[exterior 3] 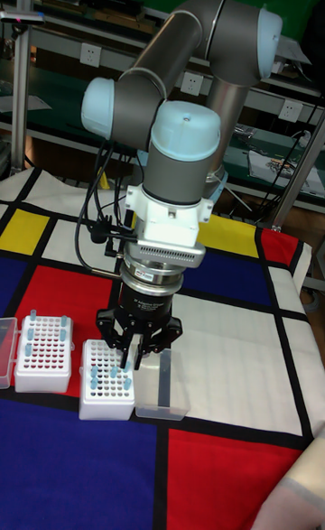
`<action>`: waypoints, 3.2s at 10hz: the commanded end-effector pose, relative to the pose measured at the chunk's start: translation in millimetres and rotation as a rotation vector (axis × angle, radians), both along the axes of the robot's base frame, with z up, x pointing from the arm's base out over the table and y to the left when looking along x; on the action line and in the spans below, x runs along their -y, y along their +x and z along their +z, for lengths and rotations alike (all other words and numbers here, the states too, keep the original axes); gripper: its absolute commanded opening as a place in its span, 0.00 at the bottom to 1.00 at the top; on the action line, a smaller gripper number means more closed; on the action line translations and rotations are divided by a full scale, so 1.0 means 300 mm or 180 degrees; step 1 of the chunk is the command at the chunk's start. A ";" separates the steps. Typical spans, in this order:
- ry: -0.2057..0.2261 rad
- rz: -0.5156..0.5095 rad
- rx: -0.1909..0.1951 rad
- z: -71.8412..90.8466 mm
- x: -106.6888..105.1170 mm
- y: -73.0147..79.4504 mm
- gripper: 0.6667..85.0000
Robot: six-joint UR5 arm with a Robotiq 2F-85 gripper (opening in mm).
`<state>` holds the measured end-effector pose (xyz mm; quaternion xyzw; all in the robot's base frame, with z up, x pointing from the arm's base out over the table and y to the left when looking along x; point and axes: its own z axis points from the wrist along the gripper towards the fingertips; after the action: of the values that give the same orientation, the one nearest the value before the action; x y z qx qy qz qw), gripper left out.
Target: Transfer all medium pipette tips from one holder to another
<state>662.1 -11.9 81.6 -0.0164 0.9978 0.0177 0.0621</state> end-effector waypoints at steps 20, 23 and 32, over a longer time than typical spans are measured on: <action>-0.0015 -0.0136 0.0104 -0.056 0.016 -0.021 0.17; -0.0043 -0.0208 0.0108 -0.044 0.014 -0.020 0.09; -0.0069 -0.0270 -0.0023 0.083 0.034 -0.035 0.08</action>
<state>652.9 -22.0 90.2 0.0185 0.9977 -0.0011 0.0651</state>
